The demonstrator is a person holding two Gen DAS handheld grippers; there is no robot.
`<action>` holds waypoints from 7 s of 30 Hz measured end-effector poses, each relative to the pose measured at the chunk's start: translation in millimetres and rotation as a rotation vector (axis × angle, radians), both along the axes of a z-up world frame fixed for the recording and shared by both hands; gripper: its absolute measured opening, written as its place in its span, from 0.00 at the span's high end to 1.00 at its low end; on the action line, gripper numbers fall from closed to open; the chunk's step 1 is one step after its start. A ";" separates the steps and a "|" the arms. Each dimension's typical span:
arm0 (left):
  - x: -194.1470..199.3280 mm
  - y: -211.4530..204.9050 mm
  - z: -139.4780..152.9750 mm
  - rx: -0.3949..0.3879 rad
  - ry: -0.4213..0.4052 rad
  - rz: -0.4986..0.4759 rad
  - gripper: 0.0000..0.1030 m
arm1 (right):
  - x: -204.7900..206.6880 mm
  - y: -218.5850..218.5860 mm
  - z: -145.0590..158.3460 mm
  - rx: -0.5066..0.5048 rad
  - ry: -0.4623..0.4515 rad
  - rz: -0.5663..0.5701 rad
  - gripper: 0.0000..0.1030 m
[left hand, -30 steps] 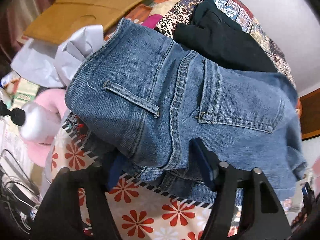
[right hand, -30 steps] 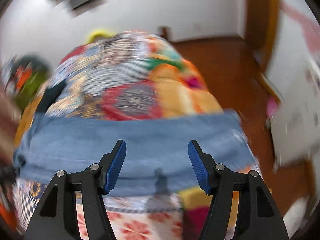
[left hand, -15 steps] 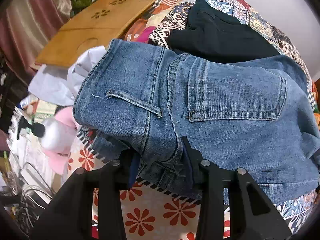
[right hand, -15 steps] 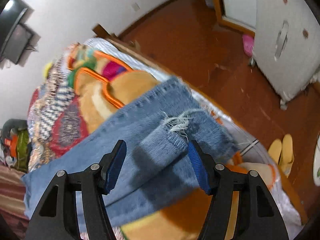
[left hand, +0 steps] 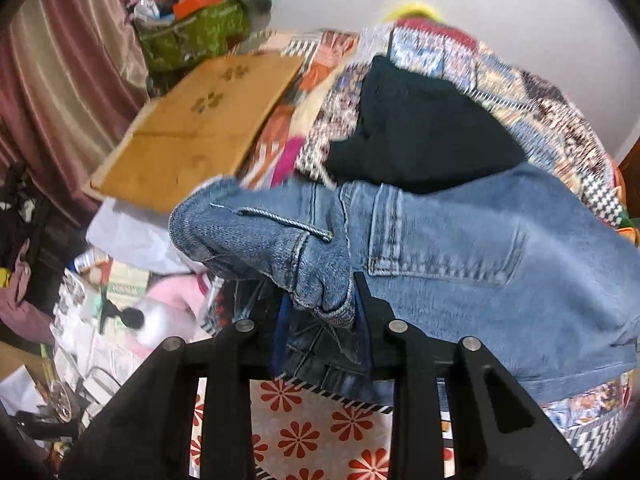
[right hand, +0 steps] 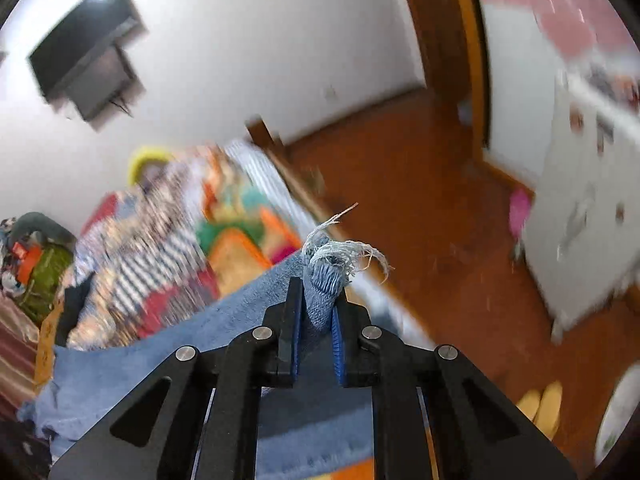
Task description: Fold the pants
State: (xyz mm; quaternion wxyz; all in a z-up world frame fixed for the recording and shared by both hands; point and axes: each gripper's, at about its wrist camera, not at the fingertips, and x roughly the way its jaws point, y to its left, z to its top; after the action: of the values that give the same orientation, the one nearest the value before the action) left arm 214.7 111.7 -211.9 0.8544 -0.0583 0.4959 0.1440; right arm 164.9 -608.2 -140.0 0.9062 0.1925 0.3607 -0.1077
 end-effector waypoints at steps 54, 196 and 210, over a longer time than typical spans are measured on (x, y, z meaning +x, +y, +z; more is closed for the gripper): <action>67.2 -124.3 -56.7 0.029 0.040 -0.346 0.19 | -15.3 128.0 -98.3 -0.035 0.332 0.398 0.47; 24.5 -128.7 18.9 -0.013 -0.126 -0.423 0.00 | 57.9 346.2 -63.6 0.163 0.142 0.810 0.91; 47.3 -165.4 32.5 0.030 -0.136 -0.483 0.00 | 27.9 333.5 -32.6 -0.044 0.111 0.854 0.33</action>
State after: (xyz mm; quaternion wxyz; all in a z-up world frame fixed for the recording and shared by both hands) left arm 262.0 -53.8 -179.4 0.8962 0.0650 0.4347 -0.0610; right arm 192.8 -274.7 -172.5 0.8526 0.0004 0.4539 0.2589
